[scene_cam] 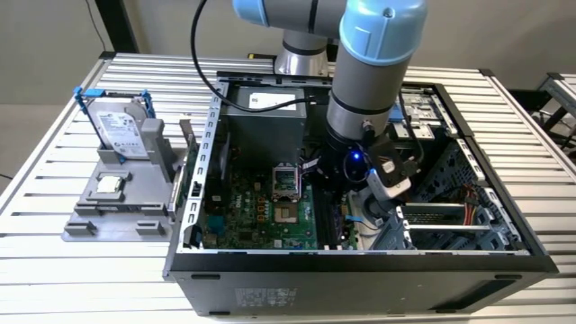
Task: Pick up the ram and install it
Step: 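Insert the ram into the slot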
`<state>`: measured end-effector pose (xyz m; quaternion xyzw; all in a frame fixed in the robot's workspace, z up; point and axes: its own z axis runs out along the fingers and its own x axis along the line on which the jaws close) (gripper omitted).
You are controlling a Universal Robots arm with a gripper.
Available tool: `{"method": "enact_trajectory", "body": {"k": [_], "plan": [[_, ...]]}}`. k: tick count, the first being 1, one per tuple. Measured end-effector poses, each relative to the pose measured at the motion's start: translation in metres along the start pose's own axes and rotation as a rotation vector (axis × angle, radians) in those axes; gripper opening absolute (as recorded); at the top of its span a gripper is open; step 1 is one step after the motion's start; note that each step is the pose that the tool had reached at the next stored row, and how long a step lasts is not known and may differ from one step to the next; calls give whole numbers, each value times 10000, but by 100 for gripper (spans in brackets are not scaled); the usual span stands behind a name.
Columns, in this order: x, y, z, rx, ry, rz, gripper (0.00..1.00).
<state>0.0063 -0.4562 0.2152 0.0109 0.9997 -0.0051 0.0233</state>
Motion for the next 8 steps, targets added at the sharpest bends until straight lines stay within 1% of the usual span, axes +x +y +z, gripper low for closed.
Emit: {"method": "enact_trajectory", "body": {"k": [2,6,8], "plan": [[0,3,12,1,0,1,0],[3,6,62,13,4,1,0],[3,6,73,13,6,2,0]]}}
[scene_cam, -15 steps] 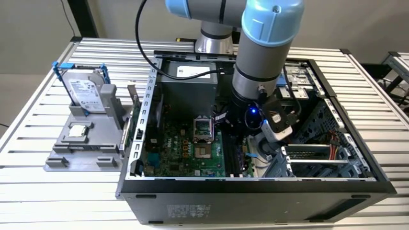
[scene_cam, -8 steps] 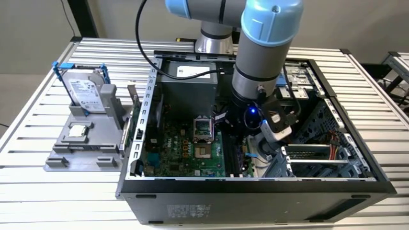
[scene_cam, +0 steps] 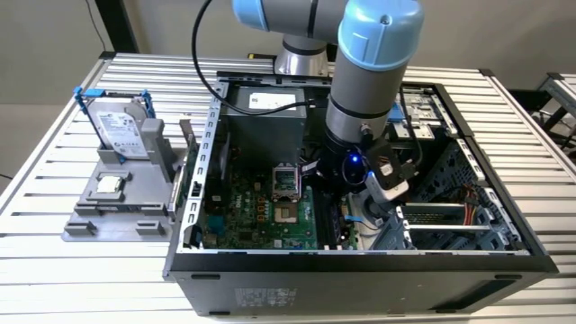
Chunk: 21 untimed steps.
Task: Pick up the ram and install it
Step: 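Insert the ram into the slot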
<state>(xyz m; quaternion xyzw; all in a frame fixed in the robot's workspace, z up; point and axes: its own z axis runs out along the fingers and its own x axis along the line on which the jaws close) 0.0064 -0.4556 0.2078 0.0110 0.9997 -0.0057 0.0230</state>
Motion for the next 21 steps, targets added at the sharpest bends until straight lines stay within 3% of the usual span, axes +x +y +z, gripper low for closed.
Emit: {"method": "enact_trajectory", "body": {"k": [7,8,9,12,20,21], "plan": [[-1,2,3,-8,5,0,0],[-3,7,11,-41,-1,-1,0],[-2,6,11,-28,2,-1,100],[-2,1,-15,-5,15,-1,100],[-18,-3,-375,-7,26,2,100],[-19,-3,-396,-7,27,2,100]]}}
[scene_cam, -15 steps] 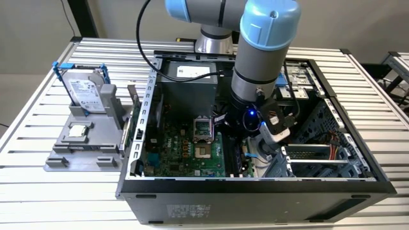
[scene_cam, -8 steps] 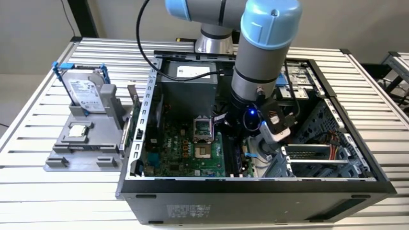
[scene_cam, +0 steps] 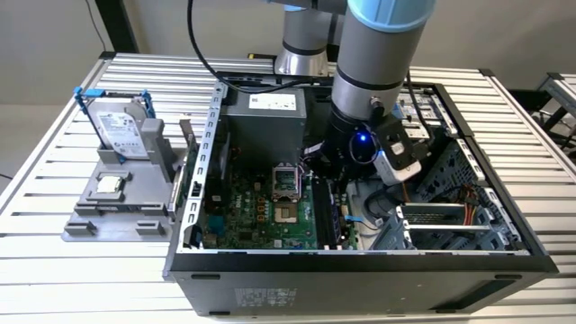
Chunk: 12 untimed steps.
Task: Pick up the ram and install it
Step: 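Insert the ram into the slot, then press down the ram until it locks into place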
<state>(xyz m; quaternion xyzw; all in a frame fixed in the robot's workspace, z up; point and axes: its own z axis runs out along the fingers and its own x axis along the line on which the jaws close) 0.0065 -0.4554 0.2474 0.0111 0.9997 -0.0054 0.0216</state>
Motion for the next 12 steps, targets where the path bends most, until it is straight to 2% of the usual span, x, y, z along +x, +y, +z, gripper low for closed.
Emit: {"method": "enact_trajectory", "body": {"k": [2,3,12], "plan": [[0,0,0,-2,0,0,100],[0,0,0,0,0,0,0],[1,0,0,13,-1,1,0]]}}
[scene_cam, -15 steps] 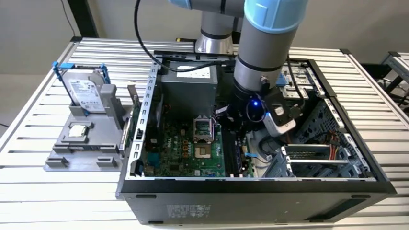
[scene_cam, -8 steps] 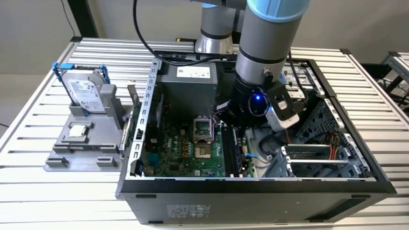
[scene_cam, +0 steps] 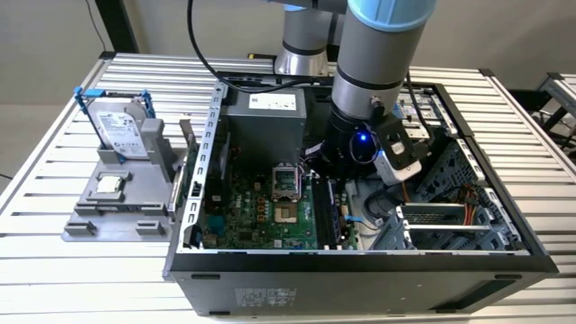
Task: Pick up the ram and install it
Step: 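Press down the ram until it locks into place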
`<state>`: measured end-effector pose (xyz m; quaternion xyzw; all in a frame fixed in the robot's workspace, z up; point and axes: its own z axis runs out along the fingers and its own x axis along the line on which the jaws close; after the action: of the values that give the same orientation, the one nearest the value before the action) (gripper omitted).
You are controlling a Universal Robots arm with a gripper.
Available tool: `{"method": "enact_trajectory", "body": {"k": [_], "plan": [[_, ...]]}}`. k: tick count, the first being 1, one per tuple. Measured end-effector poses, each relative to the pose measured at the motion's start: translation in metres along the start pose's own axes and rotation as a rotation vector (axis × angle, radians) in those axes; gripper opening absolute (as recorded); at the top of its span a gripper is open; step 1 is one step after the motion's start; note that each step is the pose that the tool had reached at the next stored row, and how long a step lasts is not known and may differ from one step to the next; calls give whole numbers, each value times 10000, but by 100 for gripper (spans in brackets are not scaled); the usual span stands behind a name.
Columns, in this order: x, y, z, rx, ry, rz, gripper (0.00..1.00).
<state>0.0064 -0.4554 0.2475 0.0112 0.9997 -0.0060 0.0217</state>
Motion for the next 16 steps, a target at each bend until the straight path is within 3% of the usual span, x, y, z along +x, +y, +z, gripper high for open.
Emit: {"method": "enact_trajectory", "body": {"k": [9,16], "plan": [[-1,0,0,8,-1,-33,0],[-1,0,0,-30,-12,-1000,0]]}}
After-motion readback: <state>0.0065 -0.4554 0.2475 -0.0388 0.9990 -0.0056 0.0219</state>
